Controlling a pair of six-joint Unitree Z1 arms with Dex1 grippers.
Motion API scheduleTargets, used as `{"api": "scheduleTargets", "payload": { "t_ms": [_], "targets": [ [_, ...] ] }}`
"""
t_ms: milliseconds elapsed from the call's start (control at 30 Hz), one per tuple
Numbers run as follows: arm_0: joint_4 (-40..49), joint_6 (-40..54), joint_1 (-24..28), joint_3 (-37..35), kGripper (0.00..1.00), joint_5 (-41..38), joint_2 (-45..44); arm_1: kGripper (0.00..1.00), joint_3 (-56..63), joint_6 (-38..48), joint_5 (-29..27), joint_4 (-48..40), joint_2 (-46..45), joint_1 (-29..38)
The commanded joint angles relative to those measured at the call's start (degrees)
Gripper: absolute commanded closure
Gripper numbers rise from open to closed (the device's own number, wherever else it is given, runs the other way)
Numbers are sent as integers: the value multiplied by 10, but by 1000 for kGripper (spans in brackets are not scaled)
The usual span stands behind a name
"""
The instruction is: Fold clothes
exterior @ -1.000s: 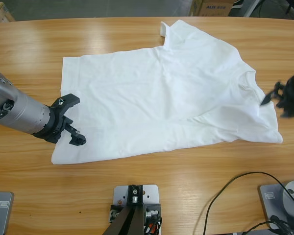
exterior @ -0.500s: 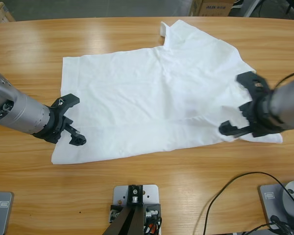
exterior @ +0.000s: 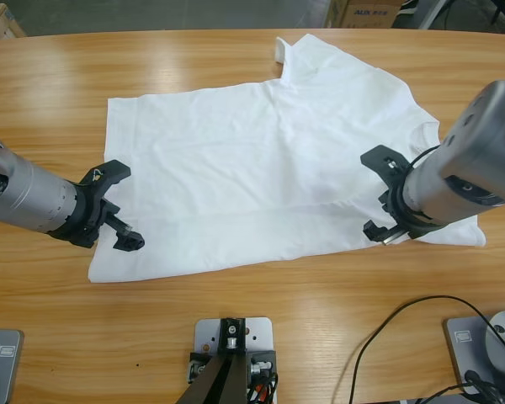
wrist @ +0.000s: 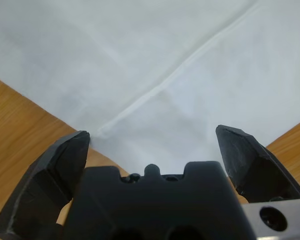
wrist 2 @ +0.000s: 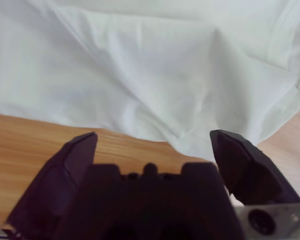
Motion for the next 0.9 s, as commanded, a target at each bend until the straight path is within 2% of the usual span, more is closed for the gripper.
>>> {"api": "scheduleTargets", "payload": {
  "t_ms": [33, 633, 867, 900],
  "targets": [
    [2, -8, -4, 19, 23, -7, -7, 253, -9, 5, -3, -1, 58, 5],
    [1, -7, -4, 18, 23, -8, 4, 255, -12, 21, -35, -6, 64, -31],
    [1, -7, -4, 19, 23, -7, 4, 276, -12, 28, -32, -7, 80, -32],
    [1, -7, -4, 19, 23, -7, 4, 313, -12, 31, -33, -6, 81, -32]
  ]
}}
